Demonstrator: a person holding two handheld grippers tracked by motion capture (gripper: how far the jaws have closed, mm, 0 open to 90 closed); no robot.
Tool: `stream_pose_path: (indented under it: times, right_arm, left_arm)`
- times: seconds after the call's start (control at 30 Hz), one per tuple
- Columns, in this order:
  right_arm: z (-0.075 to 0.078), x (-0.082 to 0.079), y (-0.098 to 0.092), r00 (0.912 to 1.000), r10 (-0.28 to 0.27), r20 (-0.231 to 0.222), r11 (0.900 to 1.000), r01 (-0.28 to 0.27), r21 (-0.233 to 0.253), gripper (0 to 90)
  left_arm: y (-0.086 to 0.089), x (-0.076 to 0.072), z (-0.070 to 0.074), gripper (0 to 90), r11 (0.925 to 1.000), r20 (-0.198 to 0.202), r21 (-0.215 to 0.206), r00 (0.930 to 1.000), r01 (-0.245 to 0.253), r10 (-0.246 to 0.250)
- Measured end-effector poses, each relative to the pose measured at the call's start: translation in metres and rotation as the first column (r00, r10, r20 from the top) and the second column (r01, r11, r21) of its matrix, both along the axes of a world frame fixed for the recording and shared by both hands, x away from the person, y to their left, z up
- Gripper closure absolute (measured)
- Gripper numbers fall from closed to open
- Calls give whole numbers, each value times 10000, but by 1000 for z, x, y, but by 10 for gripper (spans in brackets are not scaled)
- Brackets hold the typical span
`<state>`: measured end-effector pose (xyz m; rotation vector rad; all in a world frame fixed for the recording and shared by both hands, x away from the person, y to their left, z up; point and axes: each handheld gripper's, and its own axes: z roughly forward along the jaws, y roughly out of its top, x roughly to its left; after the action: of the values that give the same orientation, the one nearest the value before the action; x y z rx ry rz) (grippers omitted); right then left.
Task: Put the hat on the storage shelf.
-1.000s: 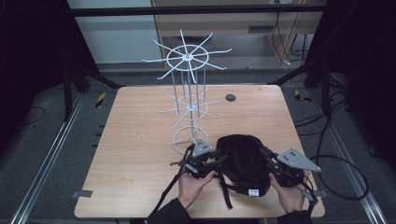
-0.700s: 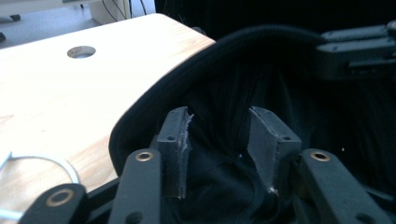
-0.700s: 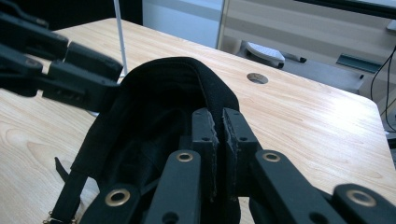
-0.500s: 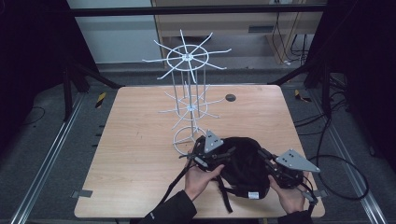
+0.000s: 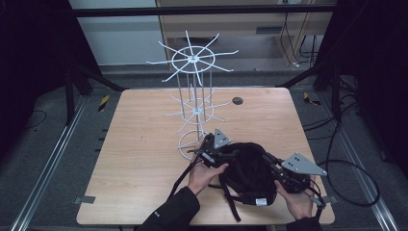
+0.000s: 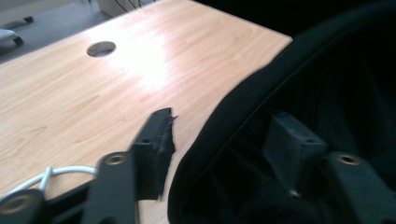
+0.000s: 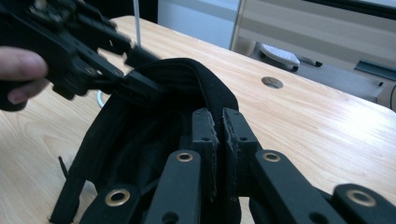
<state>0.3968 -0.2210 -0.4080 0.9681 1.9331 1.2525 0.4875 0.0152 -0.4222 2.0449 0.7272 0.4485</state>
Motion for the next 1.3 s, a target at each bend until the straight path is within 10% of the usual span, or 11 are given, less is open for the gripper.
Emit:
stream_pose_path:
  times: [0.23,0.5,0.67,0.9,1.3]
  right_arm:
    - [1,4,0,9997,-189,-176,9993,194,312,829]
    - [0,6,-8,9952,-199,-957,9964,277,804,551]
    - [-7,6,-12,9891,-222,-1455,9984,296,487,524]
    - [-9,6,-13,9842,-616,-1661,9981,616,-49,793]
    - [4,2,-20,9751,-2085,-749,9780,2088,-39,831]
  left_arm:
    - [6,-5,3,790,9998,5,-201,10000,-73,73]
    - [17,-12,12,827,9930,592,-1080,9968,-479,545]
    - [20,-16,17,828,9881,818,-1453,9946,-510,633]
    - [15,-23,13,822,9885,758,-1459,9958,-403,518]
    - [22,-41,-7,579,9895,52,-1398,9993,-354,365]
